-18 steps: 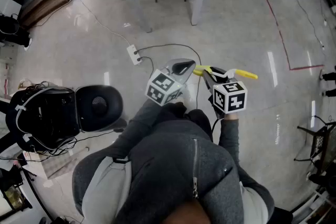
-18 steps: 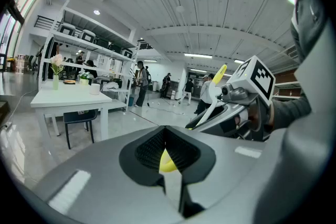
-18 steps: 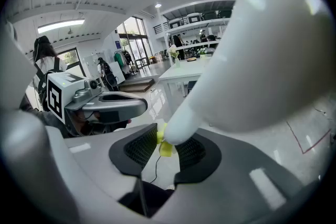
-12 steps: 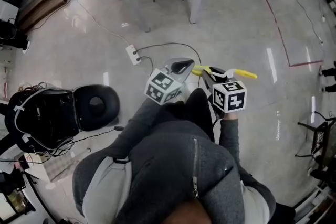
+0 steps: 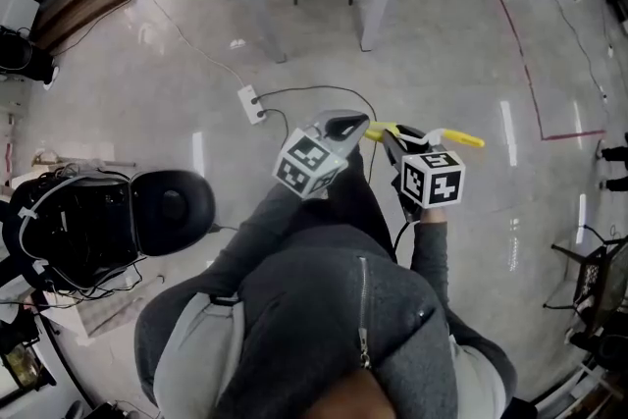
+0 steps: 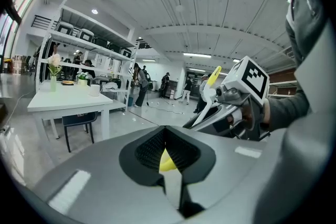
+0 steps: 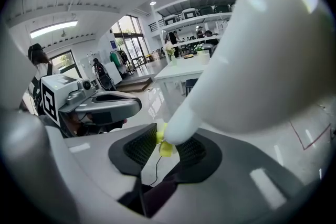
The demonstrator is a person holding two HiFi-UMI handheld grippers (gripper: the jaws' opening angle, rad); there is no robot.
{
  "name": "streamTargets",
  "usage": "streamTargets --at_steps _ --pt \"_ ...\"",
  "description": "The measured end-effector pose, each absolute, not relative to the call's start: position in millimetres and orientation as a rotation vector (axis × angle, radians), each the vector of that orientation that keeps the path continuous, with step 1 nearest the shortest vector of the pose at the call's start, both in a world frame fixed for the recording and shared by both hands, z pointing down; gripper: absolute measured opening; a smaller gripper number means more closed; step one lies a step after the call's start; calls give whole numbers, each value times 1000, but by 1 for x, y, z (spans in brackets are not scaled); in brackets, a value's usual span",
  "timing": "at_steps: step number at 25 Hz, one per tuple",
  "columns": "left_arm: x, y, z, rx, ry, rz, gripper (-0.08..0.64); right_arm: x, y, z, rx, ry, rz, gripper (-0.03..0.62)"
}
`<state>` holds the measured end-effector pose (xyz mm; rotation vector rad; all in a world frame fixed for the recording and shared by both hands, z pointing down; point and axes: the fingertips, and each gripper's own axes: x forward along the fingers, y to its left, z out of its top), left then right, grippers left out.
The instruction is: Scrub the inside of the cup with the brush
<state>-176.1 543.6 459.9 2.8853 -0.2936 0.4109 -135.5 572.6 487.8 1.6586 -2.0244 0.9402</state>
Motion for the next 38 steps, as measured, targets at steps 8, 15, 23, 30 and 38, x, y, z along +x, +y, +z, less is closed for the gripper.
streamTargets --at_steps 8,15,23,30,38 --pt "-169 481 449 2880 -307 408 9 -123 510 477 1663 -2018 932 118" --pt "-149 411 436 2877 -303 436 9 -100 442 461 1655 -2015 925 118" --pt "-132 332 430 2874 -335 443 9 -74 357 449 1645 -2016 871 118" --pt "-112 298 431 2880 -331 460 9 -58 322 451 1653 -2027 874 117" --pt "-92 293 442 2869 -351 477 9 -37 311 455 1657 -2064 884 117"
